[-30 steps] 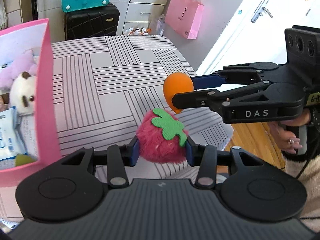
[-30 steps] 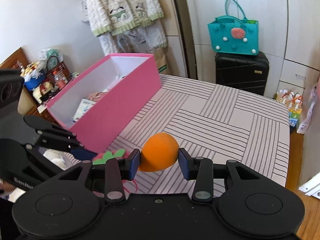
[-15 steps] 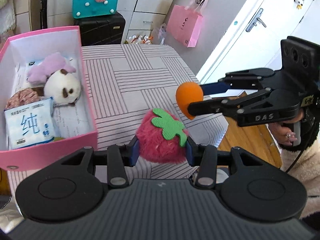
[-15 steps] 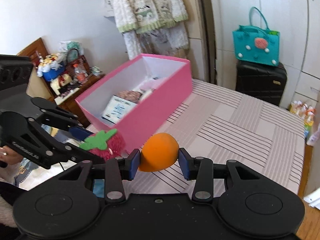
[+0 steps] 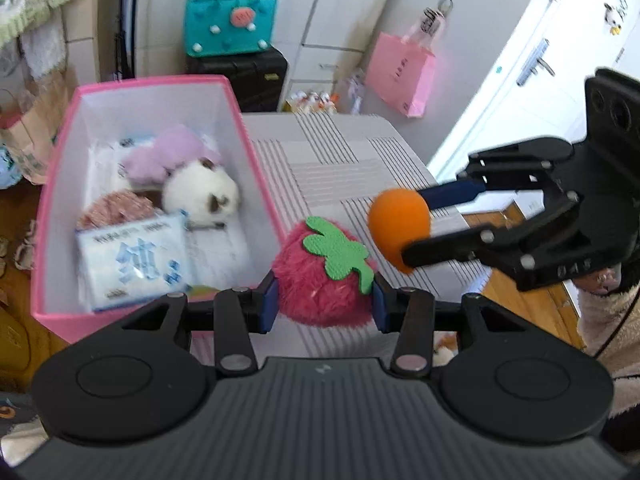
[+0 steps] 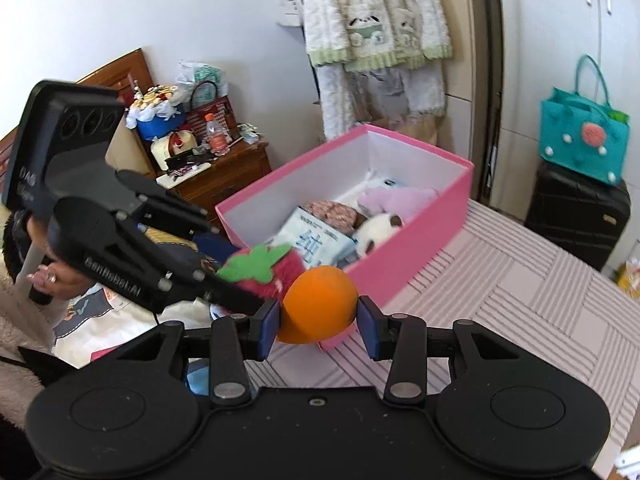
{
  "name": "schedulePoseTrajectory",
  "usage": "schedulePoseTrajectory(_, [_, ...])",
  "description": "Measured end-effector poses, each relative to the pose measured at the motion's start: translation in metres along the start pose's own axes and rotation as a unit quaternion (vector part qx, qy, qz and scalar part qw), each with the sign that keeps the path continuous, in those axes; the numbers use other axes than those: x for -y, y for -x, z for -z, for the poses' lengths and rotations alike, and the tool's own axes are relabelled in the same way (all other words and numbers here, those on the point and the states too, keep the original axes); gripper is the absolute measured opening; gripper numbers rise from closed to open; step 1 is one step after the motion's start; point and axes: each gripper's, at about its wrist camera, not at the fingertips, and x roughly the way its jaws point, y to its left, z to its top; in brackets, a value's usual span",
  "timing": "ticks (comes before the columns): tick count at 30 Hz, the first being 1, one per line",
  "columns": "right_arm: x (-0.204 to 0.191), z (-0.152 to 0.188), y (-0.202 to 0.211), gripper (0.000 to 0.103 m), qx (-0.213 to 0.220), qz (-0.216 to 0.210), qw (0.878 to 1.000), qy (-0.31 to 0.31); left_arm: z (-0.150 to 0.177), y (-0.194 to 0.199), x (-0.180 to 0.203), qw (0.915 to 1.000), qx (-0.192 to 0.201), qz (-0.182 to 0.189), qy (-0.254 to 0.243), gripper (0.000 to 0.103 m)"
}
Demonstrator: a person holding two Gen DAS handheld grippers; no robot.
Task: Organize soft objects
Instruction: 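Lower both objects into the pink box and open both tools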
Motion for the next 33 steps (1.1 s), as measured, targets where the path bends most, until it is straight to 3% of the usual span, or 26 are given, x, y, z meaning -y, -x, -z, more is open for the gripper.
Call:
schedulePoseTrajectory(7, [0.0, -0.025, -0.025, 0.048, 0.023, 0.002, 0.999, 0.028, -0.023, 0.006, -0.038, 0.9985, 0.043, -0.03, 0.017, 0.044])
schedulePoseTrajectory(13, [0.014, -0.053, -0.059, 0.048, 0.034, 0.023, 0.998, 0.046, -0.044, -0.015, -0.074, 0.9962, 0.053, -0.066, 0.024, 0.044])
schedulePoseTrajectory(21, [0.055, -0.094, -0.112, 0.048, 0.026, 0.018, 0.999, 0.011, -0.06, -0.064, -0.109, 0.9945, 0.005, -0.104, 0.001, 0.044])
schedulePoseTrajectory(26, [0.071, -0.114, -0.154, 0.048, 0.005, -0.003, 1.0, -0.014, -0.063, -0.088, -0.115, 0.9883, -0.02, -0.147, -0.036, 0.045])
schedulePoseTrajectory(33, [0.085, -0.131, -0.2, 0.048, -0.021, -0.006, 0.999, -0.046, -0.066, -0.102, -0.123, 0.9917, -0.047, -0.117, -0.027, 0.045])
